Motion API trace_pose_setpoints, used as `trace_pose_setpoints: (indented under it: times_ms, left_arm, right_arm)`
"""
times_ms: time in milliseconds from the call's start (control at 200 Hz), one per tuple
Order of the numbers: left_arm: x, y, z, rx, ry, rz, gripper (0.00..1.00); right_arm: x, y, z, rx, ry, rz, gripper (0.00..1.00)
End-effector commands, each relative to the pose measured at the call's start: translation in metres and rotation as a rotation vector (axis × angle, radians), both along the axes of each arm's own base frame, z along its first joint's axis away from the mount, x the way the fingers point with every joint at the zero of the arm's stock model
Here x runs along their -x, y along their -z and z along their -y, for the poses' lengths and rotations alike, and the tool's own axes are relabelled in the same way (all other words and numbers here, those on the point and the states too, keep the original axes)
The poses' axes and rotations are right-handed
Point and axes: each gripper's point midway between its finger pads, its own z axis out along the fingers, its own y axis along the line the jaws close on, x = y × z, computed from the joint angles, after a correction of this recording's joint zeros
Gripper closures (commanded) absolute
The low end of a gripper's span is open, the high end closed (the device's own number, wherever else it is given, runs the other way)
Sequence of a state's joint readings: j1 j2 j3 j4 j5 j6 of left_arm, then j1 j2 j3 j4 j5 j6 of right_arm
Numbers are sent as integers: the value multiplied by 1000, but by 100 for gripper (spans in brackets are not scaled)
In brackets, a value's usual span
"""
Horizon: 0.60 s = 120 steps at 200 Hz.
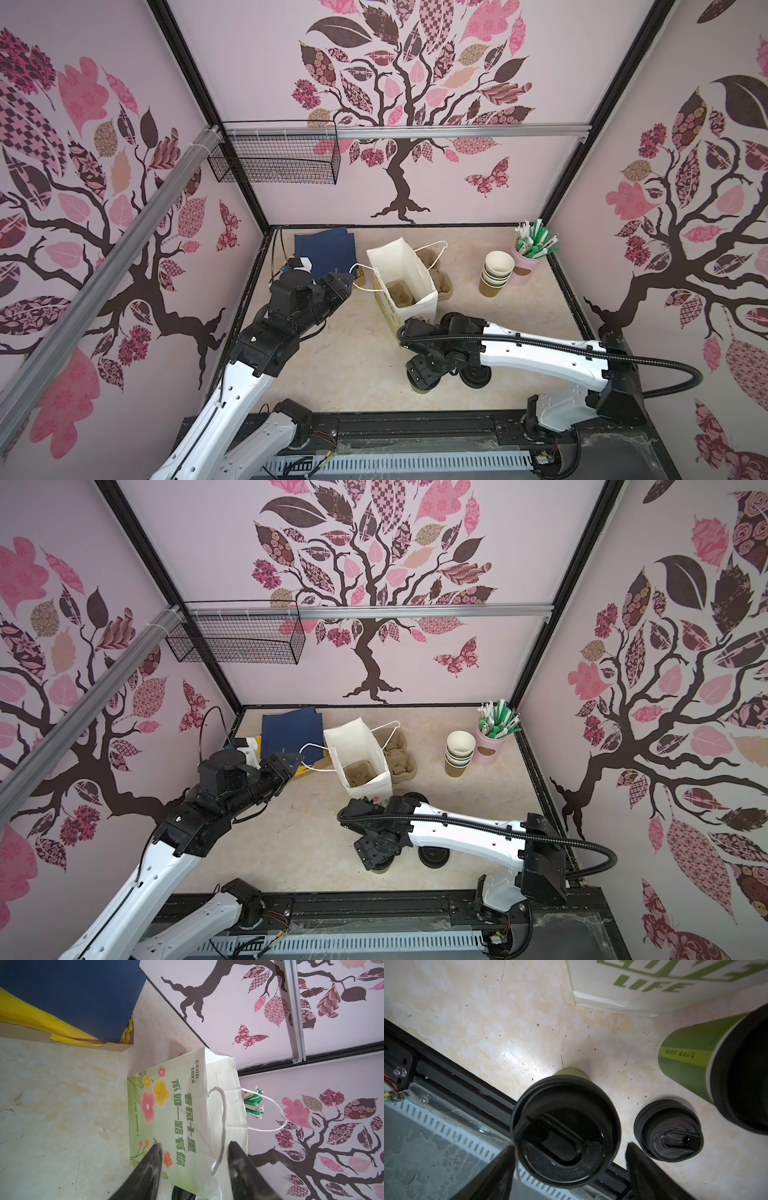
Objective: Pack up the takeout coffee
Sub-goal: 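Lower the right gripper and grasp a lidded green cup by its lid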
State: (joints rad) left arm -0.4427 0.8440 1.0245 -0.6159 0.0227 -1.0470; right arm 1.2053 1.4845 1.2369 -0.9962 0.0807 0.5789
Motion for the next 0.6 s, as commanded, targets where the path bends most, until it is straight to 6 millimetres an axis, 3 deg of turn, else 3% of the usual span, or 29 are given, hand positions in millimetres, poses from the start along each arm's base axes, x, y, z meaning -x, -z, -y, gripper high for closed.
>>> trace_pose_setpoints:
  times_ms: [0,595]
  left_arm:
    - [0,8,-2,-8,-8,-7,46]
    - [-2,9,-1,-7,-5,-11,46]
  right_arm:
    - [3,0,-1,11,-3,-28,15]
    - [5,13,2,87,-46,-35,23]
